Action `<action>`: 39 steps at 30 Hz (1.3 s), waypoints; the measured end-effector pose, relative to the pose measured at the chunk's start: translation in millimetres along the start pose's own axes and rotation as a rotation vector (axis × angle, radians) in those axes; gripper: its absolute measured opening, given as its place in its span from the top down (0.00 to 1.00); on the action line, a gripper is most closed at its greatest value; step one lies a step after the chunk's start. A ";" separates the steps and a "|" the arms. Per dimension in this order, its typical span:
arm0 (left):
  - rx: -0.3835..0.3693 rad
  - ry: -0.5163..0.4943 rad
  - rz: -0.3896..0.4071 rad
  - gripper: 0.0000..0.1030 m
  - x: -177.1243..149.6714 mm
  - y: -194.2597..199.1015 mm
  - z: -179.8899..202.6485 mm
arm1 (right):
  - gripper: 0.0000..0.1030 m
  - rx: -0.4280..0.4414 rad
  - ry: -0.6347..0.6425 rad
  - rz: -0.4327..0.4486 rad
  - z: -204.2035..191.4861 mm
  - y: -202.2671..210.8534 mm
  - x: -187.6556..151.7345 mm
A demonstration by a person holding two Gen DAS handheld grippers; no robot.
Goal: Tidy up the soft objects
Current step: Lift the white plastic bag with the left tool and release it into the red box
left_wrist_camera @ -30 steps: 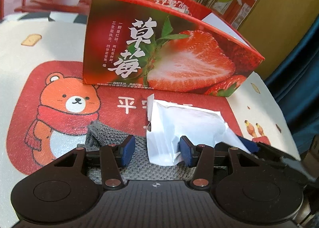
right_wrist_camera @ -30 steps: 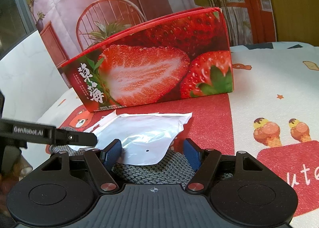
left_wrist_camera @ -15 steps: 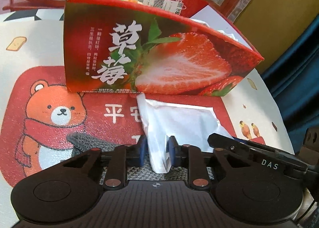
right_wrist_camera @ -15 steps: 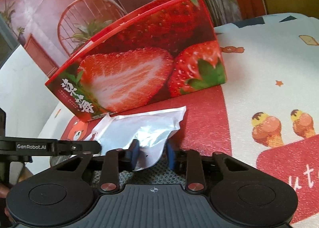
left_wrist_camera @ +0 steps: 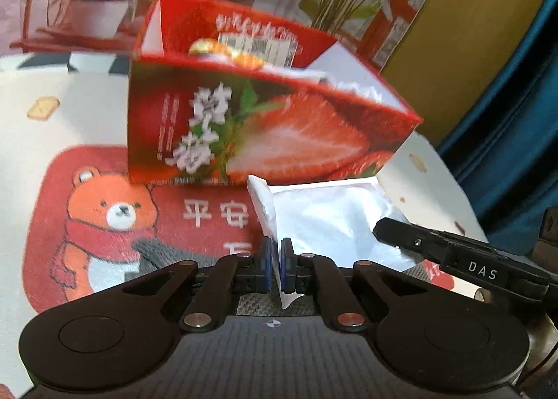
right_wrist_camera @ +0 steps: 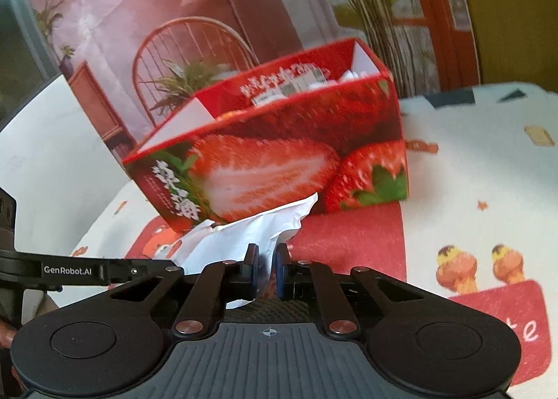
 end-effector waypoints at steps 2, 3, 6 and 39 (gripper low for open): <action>-0.011 -0.012 0.039 0.94 7.7 10.7 6.7 | 0.91 0.004 0.013 0.025 -4.4 6.7 9.0; -0.017 -0.019 0.058 0.94 11.9 17.6 8.5 | 0.91 0.006 0.019 0.039 -6.2 9.7 14.8; -0.035 -0.044 0.124 0.95 28.9 37.1 18.3 | 0.91 0.012 0.049 0.089 -11.5 19.9 37.0; 0.049 -0.027 -0.002 0.94 136.1 -80.5 6.6 | 0.91 -0.115 0.136 -0.148 44.1 -136.2 130.6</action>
Point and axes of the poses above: each gripper's, at about its wrist camera, not at the fingertips, and y roughly against the way its jaws point, z to its right, x to its top, the point moved 10 cm from there along -y, roughly the way its jaws point, and after that the axes turned 10 degrees about y, right-handed, at the moved point
